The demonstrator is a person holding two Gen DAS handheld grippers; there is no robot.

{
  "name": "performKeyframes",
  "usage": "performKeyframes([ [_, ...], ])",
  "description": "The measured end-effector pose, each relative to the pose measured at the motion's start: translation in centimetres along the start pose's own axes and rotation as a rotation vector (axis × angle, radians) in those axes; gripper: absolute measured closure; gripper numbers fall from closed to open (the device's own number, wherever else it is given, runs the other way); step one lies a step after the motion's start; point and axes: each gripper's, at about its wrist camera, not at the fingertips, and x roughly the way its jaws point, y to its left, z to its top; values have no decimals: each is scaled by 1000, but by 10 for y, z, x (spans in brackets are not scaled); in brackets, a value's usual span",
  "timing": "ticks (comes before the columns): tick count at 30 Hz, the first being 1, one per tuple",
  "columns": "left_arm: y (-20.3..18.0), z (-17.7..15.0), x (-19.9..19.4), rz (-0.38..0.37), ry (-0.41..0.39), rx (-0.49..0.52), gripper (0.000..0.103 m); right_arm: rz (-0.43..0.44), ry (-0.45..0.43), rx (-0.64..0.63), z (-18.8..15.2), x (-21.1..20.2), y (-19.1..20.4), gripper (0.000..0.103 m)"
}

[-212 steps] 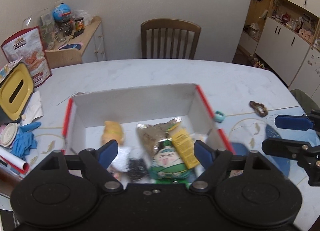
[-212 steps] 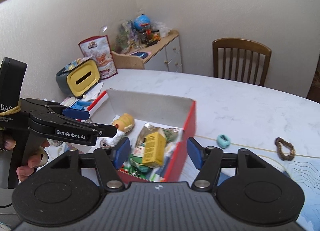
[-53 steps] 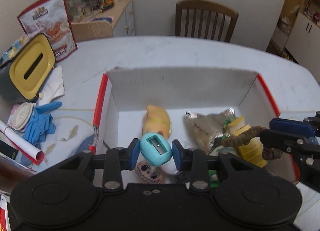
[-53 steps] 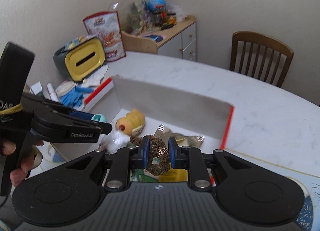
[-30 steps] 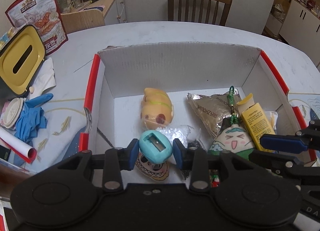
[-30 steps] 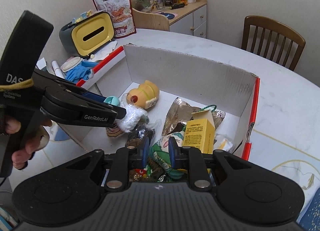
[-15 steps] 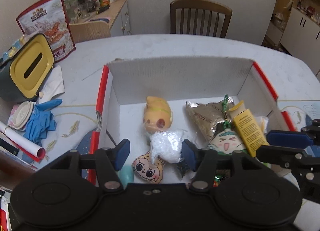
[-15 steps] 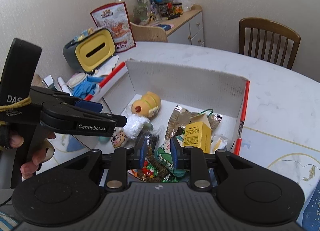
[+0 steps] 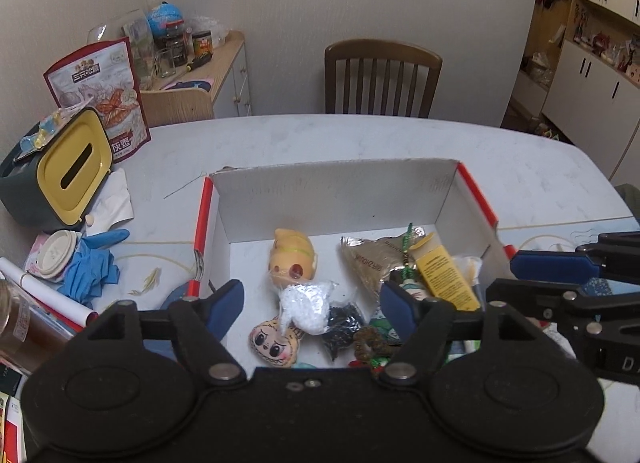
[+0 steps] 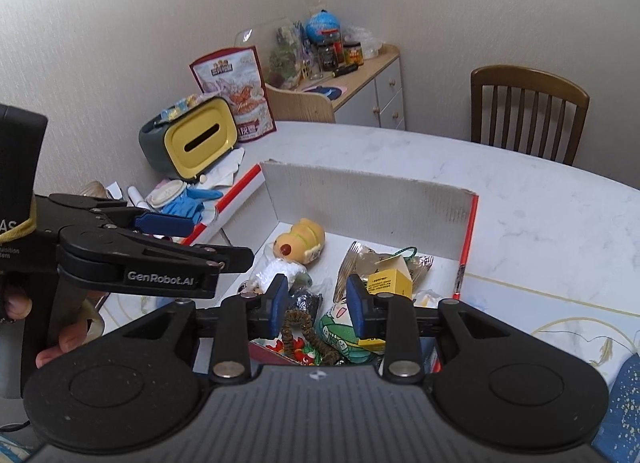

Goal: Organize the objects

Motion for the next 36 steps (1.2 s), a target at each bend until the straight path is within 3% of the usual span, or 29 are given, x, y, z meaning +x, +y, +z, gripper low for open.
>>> performKeyframes([
  [3,-1,-3,-8,1,-16,1,21,-9,-35,1,-2,-11,-1,47],
  [7,-2,-7,-19,11,-44,5,15,-12,-53,-6,-6,-24,-2,47],
  [15,-6,-13,-45,4,-117,1,2,-11,-96,-28,-12,-44,1,30],
  [26,-17,-23,-63,15,-156,15,0,-24,-127,-13,-26,-61,-1,19],
  [30,-18,-27,-66,17,-150,6,0,-42,-164,-6,-31,-69,-3,0],
  [36,-20,-33,-70,11,-140,-2,0,-43,-169,12,-38,-74,-3,0],
])
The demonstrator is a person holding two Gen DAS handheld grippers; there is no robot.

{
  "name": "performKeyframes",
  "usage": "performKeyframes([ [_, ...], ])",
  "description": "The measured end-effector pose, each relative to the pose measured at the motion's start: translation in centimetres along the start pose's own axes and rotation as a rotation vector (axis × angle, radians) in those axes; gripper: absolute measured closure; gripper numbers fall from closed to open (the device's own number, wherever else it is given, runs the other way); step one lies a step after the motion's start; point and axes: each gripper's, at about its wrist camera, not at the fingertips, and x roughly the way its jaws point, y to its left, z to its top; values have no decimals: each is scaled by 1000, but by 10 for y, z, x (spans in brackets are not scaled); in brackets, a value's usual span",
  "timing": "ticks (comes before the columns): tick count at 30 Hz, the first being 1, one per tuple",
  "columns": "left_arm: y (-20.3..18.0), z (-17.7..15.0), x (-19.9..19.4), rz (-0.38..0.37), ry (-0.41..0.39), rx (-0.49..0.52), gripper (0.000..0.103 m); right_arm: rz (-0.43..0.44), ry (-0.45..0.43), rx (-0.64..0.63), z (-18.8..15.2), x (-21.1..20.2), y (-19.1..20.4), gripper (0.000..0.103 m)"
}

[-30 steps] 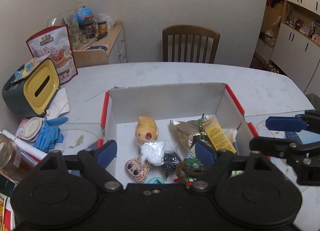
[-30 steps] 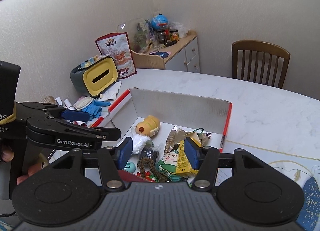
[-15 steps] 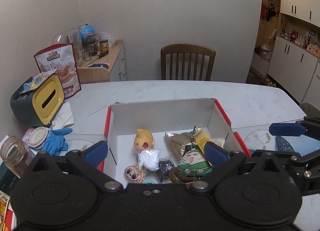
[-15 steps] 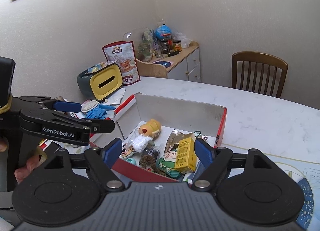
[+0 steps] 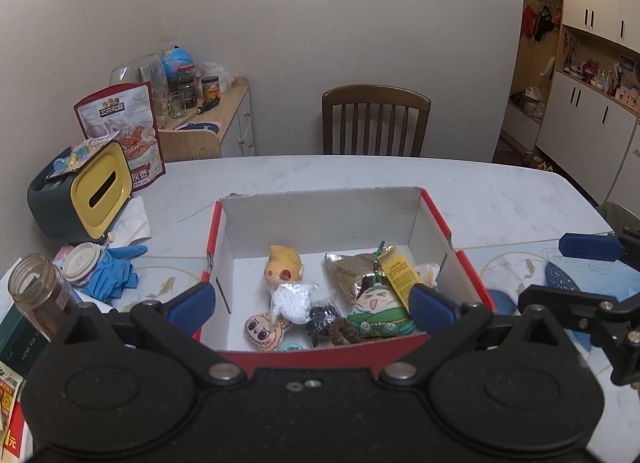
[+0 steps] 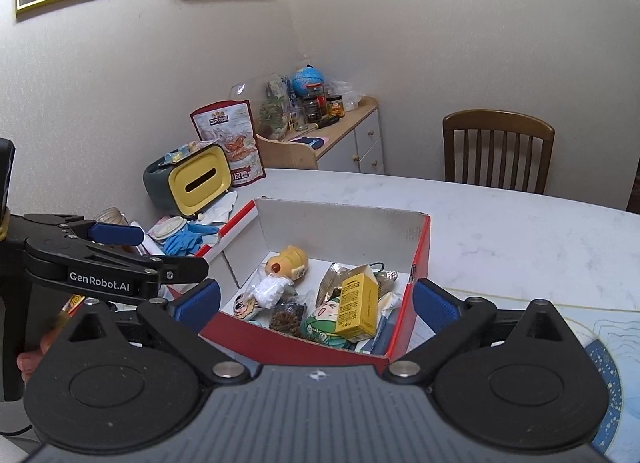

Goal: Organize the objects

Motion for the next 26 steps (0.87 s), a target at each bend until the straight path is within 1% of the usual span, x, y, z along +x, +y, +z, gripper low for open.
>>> performKeyframes([
  [5,0,-2,-6,-2,-5,-26,0,-8,-12,8,-4,-6,2,0],
  [20,-6,-7,-13,10,-11,-18,0,-14,-14,18,-12,-14,2,0],
  [24,-7,-7,-13,7,-6,-16,0,-55,0,30,-18,-14,-9,0],
  [26,-6,-7,-13,4,-1,-22,0,-96,11,36,-25,-13,-19,0],
])
